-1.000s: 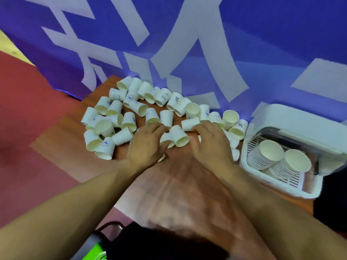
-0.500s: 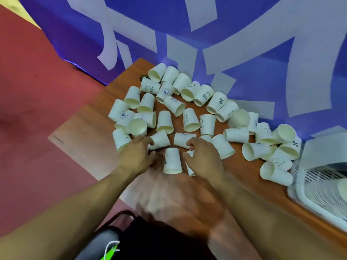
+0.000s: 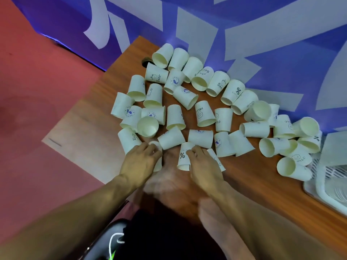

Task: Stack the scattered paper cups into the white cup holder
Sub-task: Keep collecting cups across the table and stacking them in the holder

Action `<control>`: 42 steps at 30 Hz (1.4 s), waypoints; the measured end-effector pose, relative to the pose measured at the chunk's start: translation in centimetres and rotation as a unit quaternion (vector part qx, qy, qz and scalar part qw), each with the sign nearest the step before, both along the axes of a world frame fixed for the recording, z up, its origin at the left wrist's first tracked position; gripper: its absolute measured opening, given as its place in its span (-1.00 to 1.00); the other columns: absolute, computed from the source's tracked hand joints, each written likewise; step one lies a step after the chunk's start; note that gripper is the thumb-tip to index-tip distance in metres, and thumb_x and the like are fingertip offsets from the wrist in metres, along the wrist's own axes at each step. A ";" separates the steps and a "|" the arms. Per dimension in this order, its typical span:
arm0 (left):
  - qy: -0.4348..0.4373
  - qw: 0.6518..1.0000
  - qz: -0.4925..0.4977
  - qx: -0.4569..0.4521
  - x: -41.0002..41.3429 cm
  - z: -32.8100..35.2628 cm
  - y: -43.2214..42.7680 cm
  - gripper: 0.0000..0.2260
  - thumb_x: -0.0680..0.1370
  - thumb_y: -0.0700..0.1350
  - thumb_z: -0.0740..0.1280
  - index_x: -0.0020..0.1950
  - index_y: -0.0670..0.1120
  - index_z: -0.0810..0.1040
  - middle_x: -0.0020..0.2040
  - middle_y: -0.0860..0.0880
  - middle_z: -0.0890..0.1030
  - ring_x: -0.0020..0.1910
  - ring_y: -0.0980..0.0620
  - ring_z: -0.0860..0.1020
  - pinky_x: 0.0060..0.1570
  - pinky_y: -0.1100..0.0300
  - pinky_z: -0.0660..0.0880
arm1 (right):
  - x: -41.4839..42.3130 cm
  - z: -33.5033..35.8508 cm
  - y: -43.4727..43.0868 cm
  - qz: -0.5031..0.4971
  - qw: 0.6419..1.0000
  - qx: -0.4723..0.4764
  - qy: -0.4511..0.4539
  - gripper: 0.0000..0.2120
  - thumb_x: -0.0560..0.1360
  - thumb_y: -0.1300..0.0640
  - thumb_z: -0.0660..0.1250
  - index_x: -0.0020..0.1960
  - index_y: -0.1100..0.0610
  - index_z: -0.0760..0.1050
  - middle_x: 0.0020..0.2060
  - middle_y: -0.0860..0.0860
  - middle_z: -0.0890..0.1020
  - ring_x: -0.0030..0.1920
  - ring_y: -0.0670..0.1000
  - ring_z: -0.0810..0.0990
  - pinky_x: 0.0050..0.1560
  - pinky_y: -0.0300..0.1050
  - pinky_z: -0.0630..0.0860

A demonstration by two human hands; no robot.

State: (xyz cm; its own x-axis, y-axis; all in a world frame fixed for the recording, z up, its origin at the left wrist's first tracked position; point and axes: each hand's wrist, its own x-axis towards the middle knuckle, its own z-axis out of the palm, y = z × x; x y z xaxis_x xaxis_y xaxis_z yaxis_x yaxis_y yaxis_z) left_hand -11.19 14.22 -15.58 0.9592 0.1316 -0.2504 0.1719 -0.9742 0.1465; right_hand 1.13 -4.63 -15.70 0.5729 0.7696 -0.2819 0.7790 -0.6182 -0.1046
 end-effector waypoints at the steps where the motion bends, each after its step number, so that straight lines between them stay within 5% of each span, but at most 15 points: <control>1: -0.017 1.000 -0.011 -0.005 0.3 0.4 -0.2 -0.68 0.29 -0.21 0.48 0.01 -0.06 0.60 -0.06 -0.06 0.59 -0.17 -0.14 0.52 -0.27 0.05 0.47 | 0.2 0.1 -0.1 -0.009 1.000 0.012 0.001 -0.56 0.12 0.28 0.57 -0.03 0.19 0.57 -0.13 0.11 0.57 -0.24 0.12 0.57 -0.39 -0.06 0.50; 4: -0.056 0.997 -0.024 -0.038 1.0 1.8 -1.1 -0.67 0.31 -0.25 0.44 0.05 -0.05 0.58 -0.13 -0.04 0.59 -0.27 -0.13 0.53 -0.37 0.06 0.47 | 0.6 1.0 -1.0 -0.077 0.994 0.061 0.039 -0.70 0.28 0.34 0.43 0.01 0.20 0.56 -0.09 0.11 0.55 -0.31 0.16 0.56 -0.47 -0.04 0.49; 10: -0.115 0.976 -0.011 -0.185 2.5 2.9 -4.2 -0.79 0.49 -0.05 0.21 0.12 0.06 0.45 -0.10 0.06 0.57 -0.35 -0.09 0.55 -0.48 0.13 0.45 | 0.5 3.7 -6.2 -0.205 0.962 0.176 0.041 -0.48 0.41 0.26 0.31 0.36 0.08 0.36 0.24 0.07 0.44 -0.12 0.14 0.57 -0.28 0.01 0.53; 17: -0.143 0.960 -0.054 -0.237 8.5 6.7 -13.1 -0.85 0.39 -0.04 0.17 -0.16 0.05 0.52 -0.01 0.11 0.58 -0.27 0.13 0.45 -0.28 0.20 0.44 | 1.9 7.3 -16.8 -0.291 0.901 0.321 -0.013 -0.70 0.39 0.32 0.28 0.09 0.12 0.52 0.20 0.00 0.46 0.05 0.00 0.53 -0.21 -0.05 0.52; 19: -0.156 0.953 -0.052 -0.256 10.2 8.1 -16.6 -0.81 0.37 -0.03 0.17 -0.15 0.02 0.56 -0.03 0.09 0.60 -0.29 0.12 0.48 -0.22 0.19 0.45 | 2.5 8.2 -20.3 -0.312 0.889 0.334 -0.033 -0.80 0.40 0.21 0.26 0.00 0.15 0.55 0.14 0.02 0.52 -0.01 0.00 0.56 -0.16 -0.09 0.52; 24: -0.144 0.943 -0.055 -0.295 13.3 11.6 -24.9 -0.73 0.40 -0.04 0.16 -0.06 -0.01 0.61 0.00 0.05 0.62 -0.15 0.05 0.54 -0.11 0.14 0.44 | 3.7 11.0 -29.4 -0.369 0.857 0.353 -0.075 -0.65 0.40 0.01 0.14 -0.17 0.20 0.61 0.00 0.05 0.60 -0.22 0.02 0.58 -0.20 -0.21 0.43; 27: -0.134 0.942 -0.086 -0.295 14.5 12.9 -29.1 -0.69 0.37 -0.11 0.18 0.00 -0.03 0.63 0.02 0.01 0.62 -0.08 0.04 0.53 -0.09 0.20 0.40 | 4.1 12.2 -34.6 -0.404 0.837 0.357 -0.096 -0.72 0.40 0.08 0.20 -0.16 0.21 0.63 0.03 0.07 0.61 -0.19 0.03 0.59 -0.17 -0.28 0.33; 32: -0.108 0.943 -0.119 -0.290 16.1 13.3 -35.1 -0.68 0.38 -0.11 0.24 0.10 0.02 0.60 0.09 0.06 0.60 -0.06 0.06 0.57 -0.01 0.08 0.56 | 4.7 12.4 -41.1 -0.425 0.819 0.373 -0.095 -0.77 0.35 0.22 0.28 -0.05 0.20 0.63 0.12 0.03 0.55 -0.23 0.00 0.61 -0.10 -0.10 0.59; 37: -0.138 0.937 -0.144 -0.285 17.4 13.1 -39.5 -0.77 0.45 -0.19 0.45 0.10 -0.03 0.60 0.01 0.08 0.57 -0.16 0.11 0.58 -0.05 0.05 0.58 | 5.8 12.9 -46.0 -0.431 0.800 0.397 -0.127 -0.82 0.39 0.32 0.40 -0.01 0.19 0.63 0.13 0.03 0.52 -0.23 -0.06 0.60 -0.11 -0.06 0.63; 40: -0.202 0.932 -0.131 -0.271 18.3 13.7 -41.5 -0.87 0.47 -0.06 0.48 -0.01 0.00 0.63 0.04 0.08 0.54 -0.20 0.11 0.56 -0.11 0.05 0.55 | 7.0 13.4 -48.3 -0.423 0.797 0.394 -0.174 -0.89 0.41 0.22 0.46 -0.07 0.10 0.61 0.17 -0.01 0.45 -0.18 -0.07 0.54 -0.21 -0.13 0.52; 42: -0.248 0.927 -0.141 -0.245 19.1 14.0 -42.7 -0.91 0.48 -0.02 0.46 -0.06 0.00 0.64 0.20 0.03 0.49 -0.05 0.03 0.55 -0.07 0.08 0.50 | 8.0 13.6 -49.4 -0.415 0.792 0.394 -0.214 -0.92 0.40 0.20 0.48 -0.12 0.10 0.61 0.22 0.03 0.42 -0.11 -0.05 0.48 -0.21 -0.17 0.40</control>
